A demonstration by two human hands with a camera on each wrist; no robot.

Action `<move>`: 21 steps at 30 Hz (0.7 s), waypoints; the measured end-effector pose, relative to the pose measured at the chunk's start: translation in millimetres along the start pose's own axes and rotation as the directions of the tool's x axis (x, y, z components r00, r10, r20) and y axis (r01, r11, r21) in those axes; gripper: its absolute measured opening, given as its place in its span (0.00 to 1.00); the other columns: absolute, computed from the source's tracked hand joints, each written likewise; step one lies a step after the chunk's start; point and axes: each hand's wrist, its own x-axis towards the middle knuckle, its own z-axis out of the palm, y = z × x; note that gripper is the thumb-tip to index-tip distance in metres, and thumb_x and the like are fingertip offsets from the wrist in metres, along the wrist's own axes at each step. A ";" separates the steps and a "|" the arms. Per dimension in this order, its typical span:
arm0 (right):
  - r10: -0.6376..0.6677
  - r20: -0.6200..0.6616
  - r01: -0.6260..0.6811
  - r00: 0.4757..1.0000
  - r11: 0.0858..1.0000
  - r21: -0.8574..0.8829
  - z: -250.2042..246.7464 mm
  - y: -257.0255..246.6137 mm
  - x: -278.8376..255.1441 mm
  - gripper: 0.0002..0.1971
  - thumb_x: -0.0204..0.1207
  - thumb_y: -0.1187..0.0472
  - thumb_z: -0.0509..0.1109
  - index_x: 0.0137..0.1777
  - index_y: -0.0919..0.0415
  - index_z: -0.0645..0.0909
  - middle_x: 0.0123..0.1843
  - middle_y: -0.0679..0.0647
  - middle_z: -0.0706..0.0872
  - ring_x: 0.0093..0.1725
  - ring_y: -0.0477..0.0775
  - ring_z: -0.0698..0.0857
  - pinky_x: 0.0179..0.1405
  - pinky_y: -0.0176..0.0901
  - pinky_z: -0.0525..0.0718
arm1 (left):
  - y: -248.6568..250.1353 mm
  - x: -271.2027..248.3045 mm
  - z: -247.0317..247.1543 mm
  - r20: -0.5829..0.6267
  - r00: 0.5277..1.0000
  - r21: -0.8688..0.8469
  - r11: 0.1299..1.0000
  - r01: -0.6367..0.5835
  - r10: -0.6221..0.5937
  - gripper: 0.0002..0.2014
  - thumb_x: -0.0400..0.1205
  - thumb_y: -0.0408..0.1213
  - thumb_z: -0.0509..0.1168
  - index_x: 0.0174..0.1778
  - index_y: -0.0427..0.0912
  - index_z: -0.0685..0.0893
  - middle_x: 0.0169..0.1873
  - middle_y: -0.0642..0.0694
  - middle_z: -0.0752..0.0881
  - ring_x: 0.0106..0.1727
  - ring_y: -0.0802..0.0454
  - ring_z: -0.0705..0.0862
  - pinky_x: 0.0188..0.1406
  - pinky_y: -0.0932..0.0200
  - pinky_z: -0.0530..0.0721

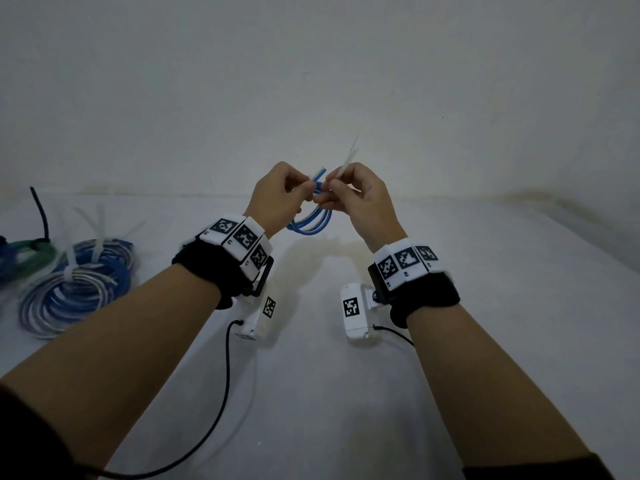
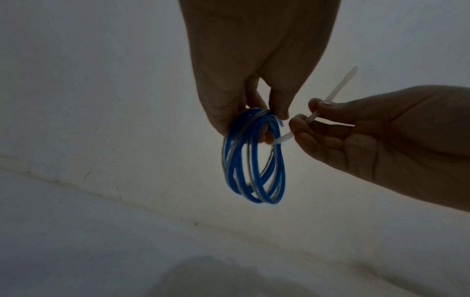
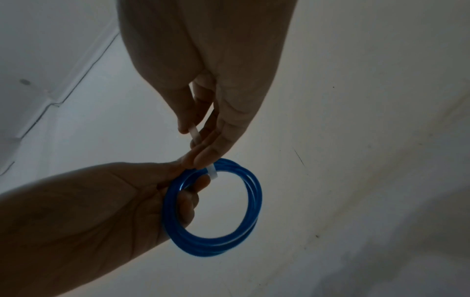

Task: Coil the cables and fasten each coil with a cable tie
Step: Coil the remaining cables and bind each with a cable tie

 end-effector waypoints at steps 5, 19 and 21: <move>-0.021 0.004 0.021 1.000 0.997 0.068 -5.0 7.1 -8.0 0.04 0.81 0.71 0.61 0.50 0.72 0.77 0.42 0.60 0.85 0.45 0.62 0.88 0.52 0.52 0.88 | -0.8 0.4 5.7 0.044 0.999 -0.037 0.999 0.006 -0.005 0.07 0.80 0.34 0.67 0.37 0.47 0.78 0.33 0.50 0.85 0.33 0.55 0.84 0.38 0.57 0.83; -0.060 0.079 0.052 0.995 0.994 0.099 -28.3 6.2 -16.4 0.13 0.82 0.63 0.58 0.52 0.75 0.77 0.47 0.63 0.86 0.43 0.53 0.88 0.51 0.45 0.85 | 16.2 0.7 10.2 0.104 0.994 0.024 0.999 0.043 -0.045 0.05 0.74 0.37 0.74 0.39 0.40 0.87 0.30 0.48 0.87 0.28 0.63 0.84 0.39 0.67 0.85; -0.069 0.098 0.059 0.993 0.993 0.101 -31.2 3.8 -16.3 0.13 0.82 0.63 0.58 0.52 0.75 0.77 0.46 0.64 0.86 0.44 0.54 0.88 0.51 0.45 0.84 | 19.0 -0.4 10.4 0.121 0.991 0.040 0.998 0.057 -0.061 0.07 0.74 0.38 0.74 0.41 0.37 0.88 0.31 0.47 0.87 0.29 0.61 0.85 0.38 0.67 0.84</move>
